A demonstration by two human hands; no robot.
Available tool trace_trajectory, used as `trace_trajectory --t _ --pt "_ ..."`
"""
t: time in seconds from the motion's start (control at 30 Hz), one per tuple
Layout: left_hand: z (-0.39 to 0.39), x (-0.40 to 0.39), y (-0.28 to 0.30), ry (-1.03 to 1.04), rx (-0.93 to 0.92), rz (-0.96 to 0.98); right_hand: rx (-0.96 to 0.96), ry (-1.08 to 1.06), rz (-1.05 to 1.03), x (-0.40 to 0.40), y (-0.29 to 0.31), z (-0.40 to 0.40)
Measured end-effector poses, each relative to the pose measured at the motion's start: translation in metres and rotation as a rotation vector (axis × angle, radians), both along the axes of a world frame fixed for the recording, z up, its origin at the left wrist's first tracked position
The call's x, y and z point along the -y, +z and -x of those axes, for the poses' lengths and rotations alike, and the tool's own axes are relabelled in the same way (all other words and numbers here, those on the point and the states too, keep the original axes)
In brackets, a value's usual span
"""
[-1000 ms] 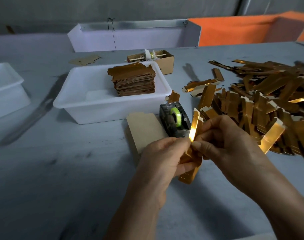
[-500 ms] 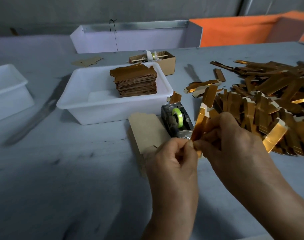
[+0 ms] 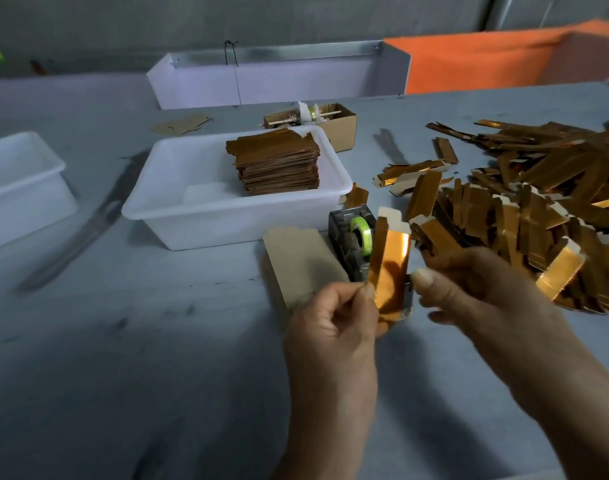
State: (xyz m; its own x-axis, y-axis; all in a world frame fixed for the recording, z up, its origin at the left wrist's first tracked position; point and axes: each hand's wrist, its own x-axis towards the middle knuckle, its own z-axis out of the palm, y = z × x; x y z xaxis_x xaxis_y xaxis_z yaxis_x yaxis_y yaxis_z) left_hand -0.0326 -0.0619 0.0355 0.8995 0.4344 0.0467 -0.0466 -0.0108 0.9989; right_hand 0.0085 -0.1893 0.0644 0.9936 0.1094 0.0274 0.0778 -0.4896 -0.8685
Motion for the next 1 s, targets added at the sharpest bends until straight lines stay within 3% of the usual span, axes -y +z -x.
trace_trajectory --t 0.2,0.27,0.47,0.57,0.63,0.73,0.83,1.0 --pt "0.003 0.001 -0.001 -0.158 -0.158 0.096 -0.141 0.054 -0.182 -0.012 -0.014 0.003" --pt "0.004 -0.004 -0.001 -0.179 -0.199 0.037 -0.164 0.059 -0.192 -0.012 -0.017 0.002" --pt "-0.002 -0.017 0.006 -0.240 -0.217 -0.355 -0.191 0.053 -0.274 -0.008 -0.018 -0.003" --pt "-0.011 -0.033 0.003 0.047 -0.232 -0.726 -0.147 -0.065 -0.274 0.005 -0.018 -0.020" --pt "-0.019 -0.046 -0.001 0.201 -0.280 -0.888 -0.063 -0.146 -0.123 0.017 -0.018 -0.040" --pt "-0.036 -0.059 -0.010 0.215 -0.418 -0.824 0.011 -0.203 0.228 0.033 -0.023 -0.071" --pt "-0.051 -0.068 -0.021 0.102 -0.511 -0.615 0.048 -0.232 0.593 0.043 -0.031 -0.091" --pt "-0.057 -0.082 -0.030 0.131 -0.456 -0.262 0.185 -0.317 0.778 0.048 -0.039 -0.085"
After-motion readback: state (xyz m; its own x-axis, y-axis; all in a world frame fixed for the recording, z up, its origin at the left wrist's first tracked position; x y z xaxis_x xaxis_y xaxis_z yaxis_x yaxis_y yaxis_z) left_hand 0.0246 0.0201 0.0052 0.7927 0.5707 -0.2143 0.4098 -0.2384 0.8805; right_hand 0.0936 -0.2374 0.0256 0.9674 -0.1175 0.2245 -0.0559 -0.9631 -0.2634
